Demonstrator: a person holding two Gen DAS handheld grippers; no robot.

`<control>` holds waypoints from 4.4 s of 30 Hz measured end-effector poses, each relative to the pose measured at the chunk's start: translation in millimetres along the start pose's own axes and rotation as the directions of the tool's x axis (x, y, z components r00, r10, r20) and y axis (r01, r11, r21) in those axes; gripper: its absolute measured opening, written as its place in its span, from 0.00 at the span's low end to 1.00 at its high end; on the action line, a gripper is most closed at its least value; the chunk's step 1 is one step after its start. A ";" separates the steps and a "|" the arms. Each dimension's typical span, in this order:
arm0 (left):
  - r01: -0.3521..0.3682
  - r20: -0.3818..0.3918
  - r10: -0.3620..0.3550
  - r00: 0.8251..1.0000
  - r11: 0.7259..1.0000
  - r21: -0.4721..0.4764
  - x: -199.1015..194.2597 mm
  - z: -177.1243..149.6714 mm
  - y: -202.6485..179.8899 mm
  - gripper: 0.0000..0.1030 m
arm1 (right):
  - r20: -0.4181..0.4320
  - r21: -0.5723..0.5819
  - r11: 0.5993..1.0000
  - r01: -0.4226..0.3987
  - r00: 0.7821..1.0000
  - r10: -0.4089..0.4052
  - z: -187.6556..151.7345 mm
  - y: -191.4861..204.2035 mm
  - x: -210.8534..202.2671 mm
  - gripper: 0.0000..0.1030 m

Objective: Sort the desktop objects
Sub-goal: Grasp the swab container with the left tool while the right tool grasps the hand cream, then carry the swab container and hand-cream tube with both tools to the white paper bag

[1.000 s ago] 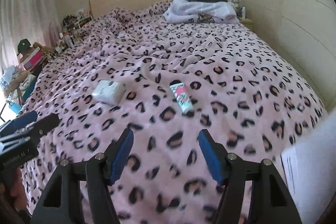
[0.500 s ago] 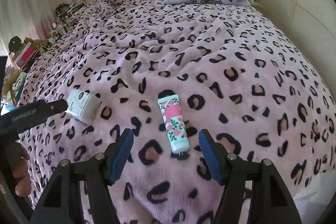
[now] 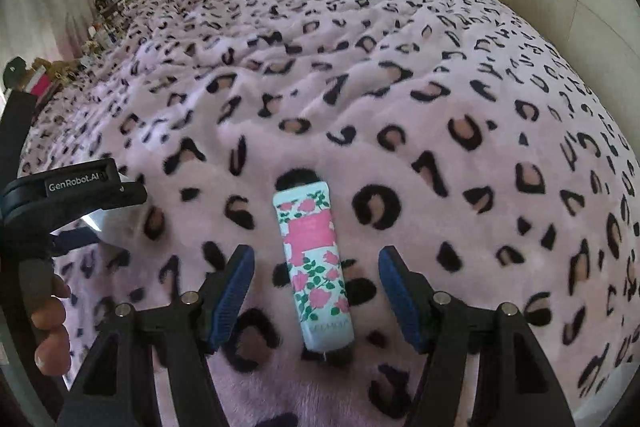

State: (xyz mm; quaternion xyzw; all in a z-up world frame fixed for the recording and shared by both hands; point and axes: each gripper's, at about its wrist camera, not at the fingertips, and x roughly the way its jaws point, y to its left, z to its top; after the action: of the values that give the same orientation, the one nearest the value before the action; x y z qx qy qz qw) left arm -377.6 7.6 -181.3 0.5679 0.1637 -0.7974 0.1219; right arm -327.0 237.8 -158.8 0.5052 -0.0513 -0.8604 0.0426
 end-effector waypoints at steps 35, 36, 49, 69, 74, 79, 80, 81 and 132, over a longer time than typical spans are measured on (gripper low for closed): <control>0.045 0.207 -0.061 0.976 0.996 0.079 -51.0 -13.2 14.6 0.96 | 0.041 0.151 0.985 -0.089 0.996 0.083 -30.4 -21.5 -0.9 0.28; 0.042 0.203 -0.053 0.978 0.997 0.057 -49.5 -7.6 14.0 0.96 | 0.040 0.151 0.985 -0.089 0.996 0.083 -30.6 -22.1 -1.0 0.28; -0.032 0.105 0.048 0.993 0.988 -0.149 -1.9 34.7 10.9 0.78 | 0.031 0.147 0.984 -0.100 0.995 0.096 -28.4 -20.9 2.7 0.28; -0.026 0.241 -0.004 0.971 0.993 0.119 -62.3 -31.7 23.6 0.67 | 0.076 0.168 0.976 -0.141 0.989 0.129 -56.3 -12.3 -35.6 0.27; -0.008 0.270 -0.047 0.962 0.980 0.200 -99.7 -72.5 42.5 0.67 | 0.135 0.187 0.966 -0.181 0.978 0.157 -88.0 -5.1 -75.8 0.27; -0.008 0.273 -0.080 0.959 0.951 0.308 -135.3 -127.9 56.3 0.67 | 0.179 0.216 0.954 -0.208 0.969 0.170 -128.9 -1.1 -119.4 0.27; -0.009 0.268 -0.085 0.960 0.943 0.332 -141.7 -141.4 58.2 0.68 | 0.184 0.222 0.953 -0.205 0.969 0.166 -137.5 -1.7 -127.7 0.27; -0.009 0.261 -0.091 0.961 0.934 0.357 -148.0 -155.7 59.8 0.68 | 0.187 0.229 0.952 -0.202 0.969 0.160 -146.8 -2.4 -136.2 0.27; 0.186 0.101 -0.411 0.906 0.601 0.778 -302.9 -375.2 -130.9 0.68 | 0.375 0.446 0.895 -0.014 0.911 -0.173 -278.6 -133.3 -373.4 0.28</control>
State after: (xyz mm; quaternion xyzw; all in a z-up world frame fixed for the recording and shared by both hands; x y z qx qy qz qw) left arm -4.0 280.1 8.0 0.4165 -0.1059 -0.8706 -0.2394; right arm 95.0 404.0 11.7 0.3139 -0.2304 -0.9132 -0.1199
